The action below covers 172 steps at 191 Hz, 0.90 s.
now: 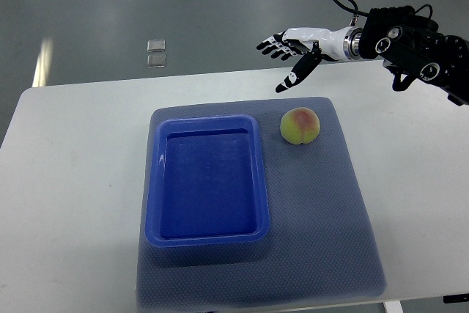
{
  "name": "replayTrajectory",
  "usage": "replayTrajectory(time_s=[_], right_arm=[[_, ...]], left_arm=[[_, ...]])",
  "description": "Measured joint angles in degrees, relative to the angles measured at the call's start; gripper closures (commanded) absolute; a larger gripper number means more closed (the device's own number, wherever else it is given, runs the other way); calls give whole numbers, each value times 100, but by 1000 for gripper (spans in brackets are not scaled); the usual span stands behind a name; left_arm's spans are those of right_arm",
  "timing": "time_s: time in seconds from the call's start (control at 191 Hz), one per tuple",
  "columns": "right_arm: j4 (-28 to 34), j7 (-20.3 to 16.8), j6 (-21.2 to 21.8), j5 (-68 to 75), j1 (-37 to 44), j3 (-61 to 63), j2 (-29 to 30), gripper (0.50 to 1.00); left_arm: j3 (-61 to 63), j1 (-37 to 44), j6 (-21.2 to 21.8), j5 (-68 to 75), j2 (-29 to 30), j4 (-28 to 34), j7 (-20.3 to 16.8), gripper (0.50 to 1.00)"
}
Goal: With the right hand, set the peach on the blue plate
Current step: 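Lower the right hand onto the peach and close fingers around it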
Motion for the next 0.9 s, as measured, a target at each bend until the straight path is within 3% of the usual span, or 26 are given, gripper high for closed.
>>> replayTrajectory(time_s=[0.126, 0.199, 0.806, 0.901], right_arm=[[201, -715, 318, -18, 242, -471, 2, 570], [288, -850, 358, -18, 258, -537, -1, 570], [351, -847, 198, -191, -257, -569, 65, 579], [351, -832, 87, -203, -340, -569, 73, 609]], left_arm=[[-4, 0, 0, 0, 0, 6, 0, 500], [-5, 0, 0, -4, 0, 6, 0, 500], [-4, 0, 0, 0, 0, 16, 0, 500], [-5, 0, 0, 1, 0, 16, 0, 500]])
